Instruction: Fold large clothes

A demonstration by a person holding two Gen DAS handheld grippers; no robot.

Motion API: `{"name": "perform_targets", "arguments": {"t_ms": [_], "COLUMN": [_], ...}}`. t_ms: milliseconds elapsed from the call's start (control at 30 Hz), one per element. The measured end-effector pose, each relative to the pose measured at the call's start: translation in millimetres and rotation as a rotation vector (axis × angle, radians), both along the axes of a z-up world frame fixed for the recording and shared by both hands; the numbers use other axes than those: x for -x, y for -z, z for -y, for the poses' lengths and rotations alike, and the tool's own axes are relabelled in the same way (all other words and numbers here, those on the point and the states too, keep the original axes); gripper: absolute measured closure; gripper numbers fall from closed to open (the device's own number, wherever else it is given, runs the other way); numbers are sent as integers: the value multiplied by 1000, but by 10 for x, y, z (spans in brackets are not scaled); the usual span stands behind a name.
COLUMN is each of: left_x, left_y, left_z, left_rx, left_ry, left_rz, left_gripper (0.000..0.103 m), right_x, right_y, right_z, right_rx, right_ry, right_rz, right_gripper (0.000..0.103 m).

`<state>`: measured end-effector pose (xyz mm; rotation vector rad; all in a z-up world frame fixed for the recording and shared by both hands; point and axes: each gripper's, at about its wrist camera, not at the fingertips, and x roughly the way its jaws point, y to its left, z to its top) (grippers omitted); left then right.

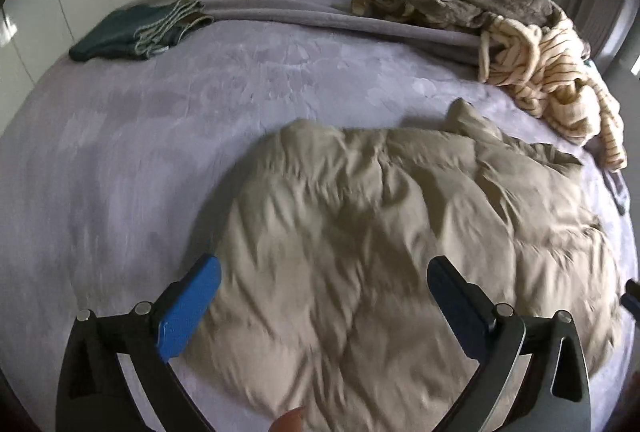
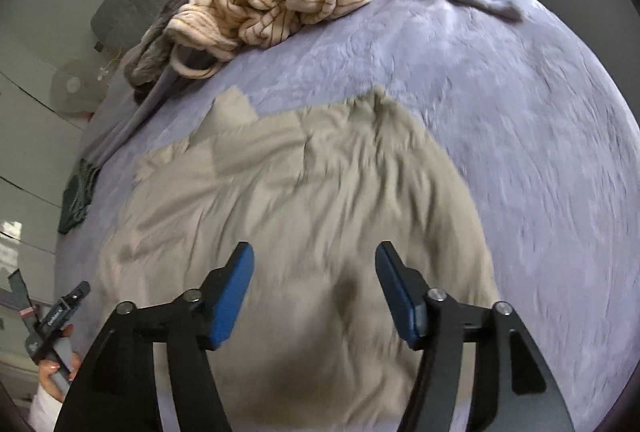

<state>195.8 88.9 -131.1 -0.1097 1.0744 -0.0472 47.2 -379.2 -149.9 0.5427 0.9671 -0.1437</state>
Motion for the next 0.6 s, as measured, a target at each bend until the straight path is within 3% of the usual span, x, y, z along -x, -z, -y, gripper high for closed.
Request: {"name": "perform_targets", "arguments": {"t_ms": [167, 367, 467, 600], "left_x": [291, 609, 728, 822], "left_y": [53, 267, 398, 545], "left_z": [-104, -286, -326, -374], "left_rx": [34, 61, 130, 236], "left_ry": [-12, -68, -47, -72], "left_rz": [-80, -168, -217, -260], "left_gripper": [0, 0, 0, 0], "right_x": [385, 834, 999, 1115], "right_y": [17, 249, 400, 605], "right_z": [-116, -184, -187, -175], "right_rx": [-44, -140, -206, -315], "right_ry": [8, 56, 93, 143], "right_rz": [-11, -44, -51, -45], "right_gripper": [34, 33, 20, 20]}}
